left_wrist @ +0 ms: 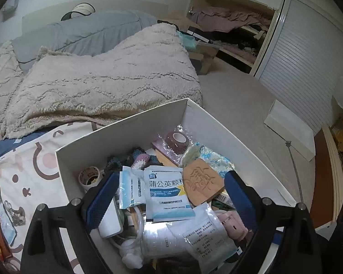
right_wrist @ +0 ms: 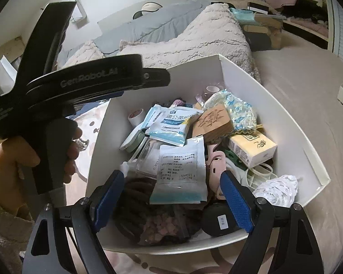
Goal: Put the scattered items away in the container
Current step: 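Lower the sachets into the box and open both grippers, then withdraw both tools from the box back toward the items on the bed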
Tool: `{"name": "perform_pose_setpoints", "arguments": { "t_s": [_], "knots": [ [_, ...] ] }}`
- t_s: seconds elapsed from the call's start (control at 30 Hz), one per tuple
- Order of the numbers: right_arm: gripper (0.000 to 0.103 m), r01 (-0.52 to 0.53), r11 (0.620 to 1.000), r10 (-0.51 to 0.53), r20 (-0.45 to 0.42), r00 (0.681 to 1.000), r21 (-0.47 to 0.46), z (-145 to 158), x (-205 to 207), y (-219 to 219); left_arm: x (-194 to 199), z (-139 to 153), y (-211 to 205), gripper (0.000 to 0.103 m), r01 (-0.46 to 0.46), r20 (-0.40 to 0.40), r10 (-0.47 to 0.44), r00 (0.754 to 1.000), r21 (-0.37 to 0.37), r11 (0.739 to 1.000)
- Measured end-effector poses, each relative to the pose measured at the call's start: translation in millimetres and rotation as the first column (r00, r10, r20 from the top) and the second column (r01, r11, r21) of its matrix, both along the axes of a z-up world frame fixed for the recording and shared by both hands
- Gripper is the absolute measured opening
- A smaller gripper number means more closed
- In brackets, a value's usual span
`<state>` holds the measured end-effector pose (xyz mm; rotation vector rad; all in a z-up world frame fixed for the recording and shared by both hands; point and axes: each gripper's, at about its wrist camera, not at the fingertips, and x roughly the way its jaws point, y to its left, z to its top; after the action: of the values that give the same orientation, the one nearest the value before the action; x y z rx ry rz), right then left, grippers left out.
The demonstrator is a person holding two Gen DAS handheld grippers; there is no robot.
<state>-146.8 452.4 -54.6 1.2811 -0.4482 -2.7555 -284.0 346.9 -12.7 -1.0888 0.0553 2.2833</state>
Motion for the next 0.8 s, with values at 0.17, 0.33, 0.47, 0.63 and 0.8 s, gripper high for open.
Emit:
{"name": "perform_pose_setpoints", "arguments": {
  "t_s": [0.17, 0.33, 0.47, 0.63, 0.8],
  "knots": [
    [0.086, 0.021, 1.0, -0.021, -0.014, 1.0, 0.013, 7.0, 4.6, 0.1, 6.9, 7.9, -4.9, 0.094, -0.004, -0.011, 0.004, 1.0, 0.004, 1.0],
    [0.086, 0.034, 0.999, -0.034, -0.03, 0.999, 0.016, 11.7, 11.2, 3.0, 14.1, 13.4, -11.7, 0.095, -0.005, -0.028, 0.005, 1.0, -0.003, 1.0],
    [0.086, 0.051, 0.998, -0.05, -0.032, 0.998, 0.032, 13.6, 13.2, 4.4, 16.8, 16.8, -18.9, 0.095, -0.028, -0.028, 0.028, 0.999, 0.0, 1.0],
    [0.086, 0.074, 0.995, -0.072, -0.033, 0.997, 0.068, 14.3, 16.8, 6.6, 21.7, 23.7, -24.0, 0.101, -0.051, -0.043, 0.051, 0.998, 0.006, 0.999],
    [0.095, 0.117, 0.989, -0.112, -0.062, 0.992, 0.085, 18.3, 22.9, 13.6, 27.6, 28.6, -26.5, 0.103, -0.053, -0.058, 0.054, 0.997, 0.005, 0.999]
  ]
}}
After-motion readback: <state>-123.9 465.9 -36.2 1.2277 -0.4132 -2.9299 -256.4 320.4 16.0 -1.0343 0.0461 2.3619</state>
